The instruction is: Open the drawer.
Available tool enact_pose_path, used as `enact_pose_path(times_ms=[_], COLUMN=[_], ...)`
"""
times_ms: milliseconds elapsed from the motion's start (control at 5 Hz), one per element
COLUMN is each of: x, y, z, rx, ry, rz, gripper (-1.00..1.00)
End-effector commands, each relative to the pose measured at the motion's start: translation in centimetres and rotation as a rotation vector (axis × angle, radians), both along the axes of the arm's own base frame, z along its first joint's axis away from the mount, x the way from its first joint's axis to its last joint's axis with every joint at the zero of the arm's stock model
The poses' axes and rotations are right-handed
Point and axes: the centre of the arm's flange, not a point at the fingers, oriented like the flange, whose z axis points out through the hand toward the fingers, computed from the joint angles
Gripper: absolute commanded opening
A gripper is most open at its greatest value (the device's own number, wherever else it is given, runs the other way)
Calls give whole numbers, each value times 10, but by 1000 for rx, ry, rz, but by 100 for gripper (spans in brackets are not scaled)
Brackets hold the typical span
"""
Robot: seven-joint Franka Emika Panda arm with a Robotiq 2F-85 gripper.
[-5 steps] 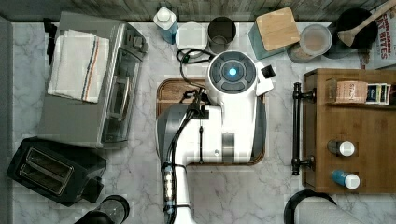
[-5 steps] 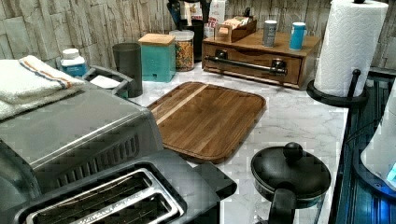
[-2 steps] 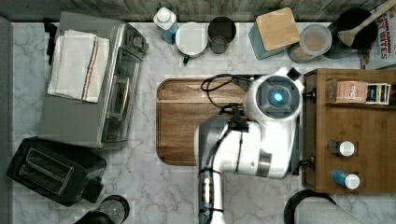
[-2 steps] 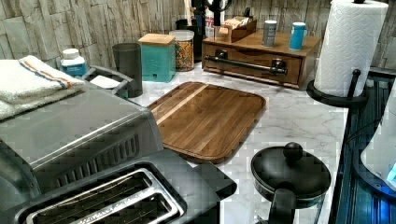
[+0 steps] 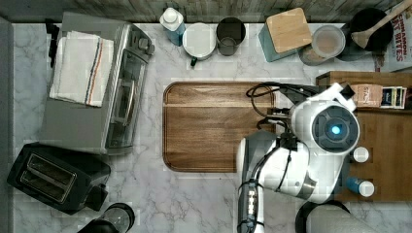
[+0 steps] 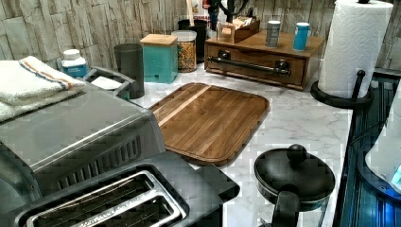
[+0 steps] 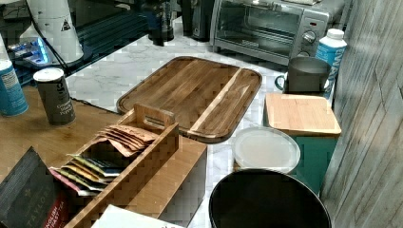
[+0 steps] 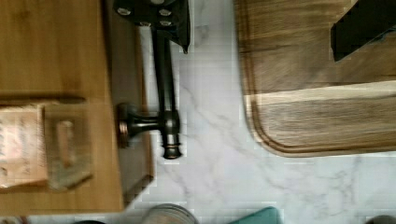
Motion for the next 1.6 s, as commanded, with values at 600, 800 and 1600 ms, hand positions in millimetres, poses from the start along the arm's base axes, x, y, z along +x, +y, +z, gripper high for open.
enact_pose_path(times_ms=[600, 800, 1600], x=[-36, -31, -26], y=[-53, -59, -88], z=[-62, -73, -114], rx=[-63, -50, -63], ry=[11, 30, 11], rz=[125, 146, 118], gripper=[100, 100, 100])
